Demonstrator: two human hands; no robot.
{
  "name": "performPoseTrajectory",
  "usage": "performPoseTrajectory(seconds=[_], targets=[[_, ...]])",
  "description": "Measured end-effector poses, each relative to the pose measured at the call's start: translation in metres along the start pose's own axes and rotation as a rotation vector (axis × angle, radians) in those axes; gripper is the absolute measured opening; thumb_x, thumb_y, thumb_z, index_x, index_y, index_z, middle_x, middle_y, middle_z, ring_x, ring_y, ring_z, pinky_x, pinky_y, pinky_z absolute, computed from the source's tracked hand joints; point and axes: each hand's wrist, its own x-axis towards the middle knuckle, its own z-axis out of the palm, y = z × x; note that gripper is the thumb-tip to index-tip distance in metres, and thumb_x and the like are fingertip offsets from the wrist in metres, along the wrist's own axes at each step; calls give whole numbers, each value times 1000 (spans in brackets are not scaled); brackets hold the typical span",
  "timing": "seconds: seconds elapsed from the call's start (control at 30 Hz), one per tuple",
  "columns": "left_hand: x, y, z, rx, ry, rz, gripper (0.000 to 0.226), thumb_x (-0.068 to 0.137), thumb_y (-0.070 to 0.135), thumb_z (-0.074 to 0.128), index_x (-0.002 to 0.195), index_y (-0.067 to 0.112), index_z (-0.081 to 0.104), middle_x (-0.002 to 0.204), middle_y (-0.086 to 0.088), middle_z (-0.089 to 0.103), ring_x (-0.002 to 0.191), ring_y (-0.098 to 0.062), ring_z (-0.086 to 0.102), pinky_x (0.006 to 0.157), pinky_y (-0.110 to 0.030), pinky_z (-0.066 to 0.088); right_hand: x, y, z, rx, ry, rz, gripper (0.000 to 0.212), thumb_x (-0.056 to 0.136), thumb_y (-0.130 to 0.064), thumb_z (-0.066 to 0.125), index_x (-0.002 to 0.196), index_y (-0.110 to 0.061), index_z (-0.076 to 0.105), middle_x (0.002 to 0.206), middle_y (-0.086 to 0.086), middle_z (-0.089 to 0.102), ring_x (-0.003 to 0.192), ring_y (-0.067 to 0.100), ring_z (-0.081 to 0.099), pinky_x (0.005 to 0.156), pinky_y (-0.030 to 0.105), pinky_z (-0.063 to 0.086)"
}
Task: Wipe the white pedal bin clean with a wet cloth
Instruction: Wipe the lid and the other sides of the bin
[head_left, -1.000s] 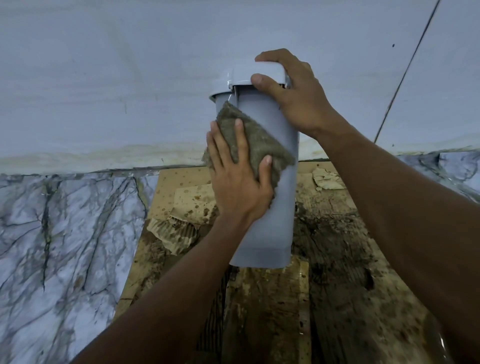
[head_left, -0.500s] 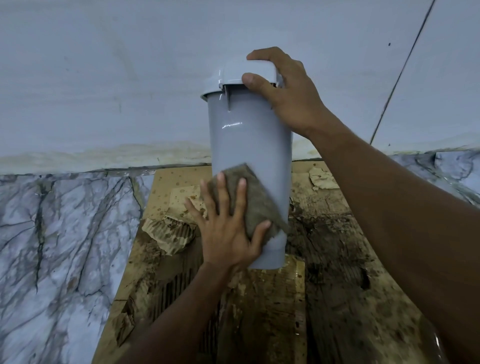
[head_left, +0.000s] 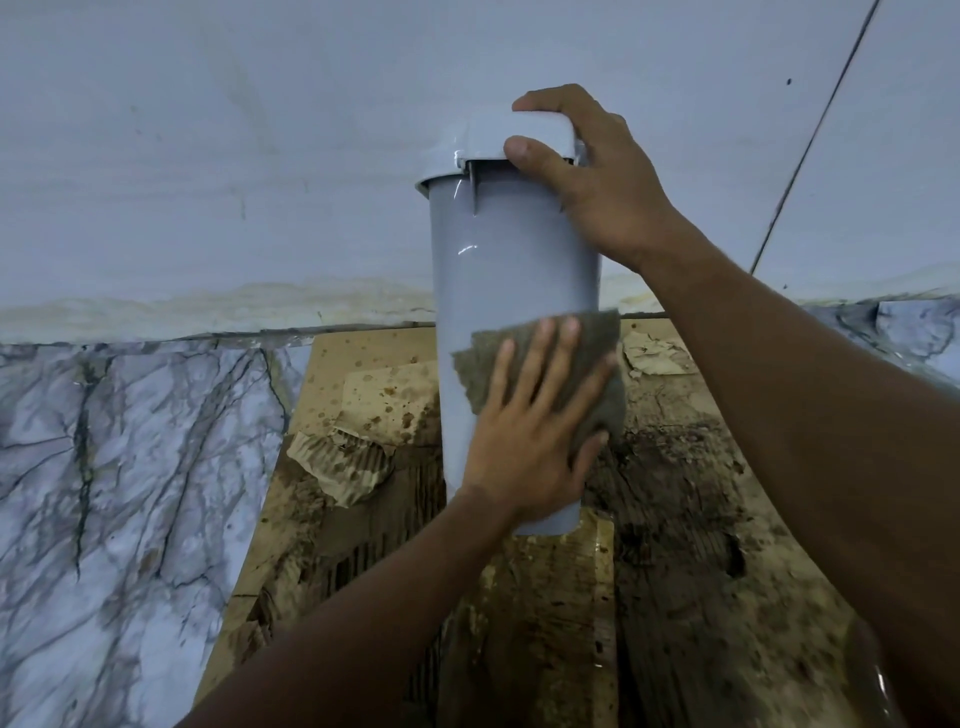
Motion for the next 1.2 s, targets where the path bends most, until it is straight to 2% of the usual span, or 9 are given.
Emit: performPoseTrajectory(seconds=[0.2,0.27,0.4,0.5,0.6,0.77,0.93,1.03,1.2], targets=[[-69,-6,26,49,-79,276,72,101,57,45,161,22,28,171,-13,6,159,-30,2,127,-50,-6,1,3,2,21,-6,-1,38,83,-61,62,117,-44,59,107,-36,51,123,10,46,103,47,46],[-54,-18,17,28,-75,269,73,101,58,41,162,23,24,171,-12,2,159,-29,-2,127,-48,-8,1,3,2,26,-6,1,38,83,-60,62,117,-43,59,105,-38,51,122,9,47,104,47,45],[16,-48,-13,-20,80,-13,75,100,60,31,163,21,18,170,-14,0,158,-29,-8,126,-51,-10,3,2,5,21,7,-15,36,79,-63,62,111,-47,60,106,-36,56,120,11,50,105,49,43],[53,-65,-30,-159,241,-224,74,101,50,46,161,13,25,169,-20,13,158,-36,5,127,-55,3,3,0,6,2,13,-46,39,78,-65,59,111,-45,59,117,-28,60,123,11,50,109,46,38],[50,-60,-25,-267,328,-300,71,101,41,53,159,8,29,168,-20,17,157,-37,8,126,-56,10,1,0,4,-14,15,-61,41,79,-65,58,113,-43,59,120,-25,60,122,10,51,108,46,39],[-20,-29,3,-477,260,-505,78,101,49,47,163,18,11,171,-16,-5,159,-33,-2,120,-60,28,0,4,1,-13,-1,-32,41,79,-67,58,114,-46,58,123,-28,58,126,11,46,110,47,37],[-84,-1,30,-395,195,-432,79,100,51,44,164,27,4,170,-18,-7,157,-41,0,118,-65,27,0,5,0,-4,-5,-28,42,80,-66,59,116,-44,58,123,-27,57,125,10,46,110,45,37],[-77,4,28,-421,234,-503,77,101,54,40,164,29,2,171,-15,-6,157,-39,3,117,-63,30,-2,4,0,-6,0,-34,42,82,-63,59,118,-42,59,120,-27,57,122,8,47,109,44,38],[-3,-17,-10,-567,352,-739,77,102,56,37,164,28,0,172,-3,5,155,-29,21,115,-56,38,-13,0,0,-49,0,-81,40,88,-56,59,123,-37,59,127,-23,57,114,-1,42,110,41,35]])
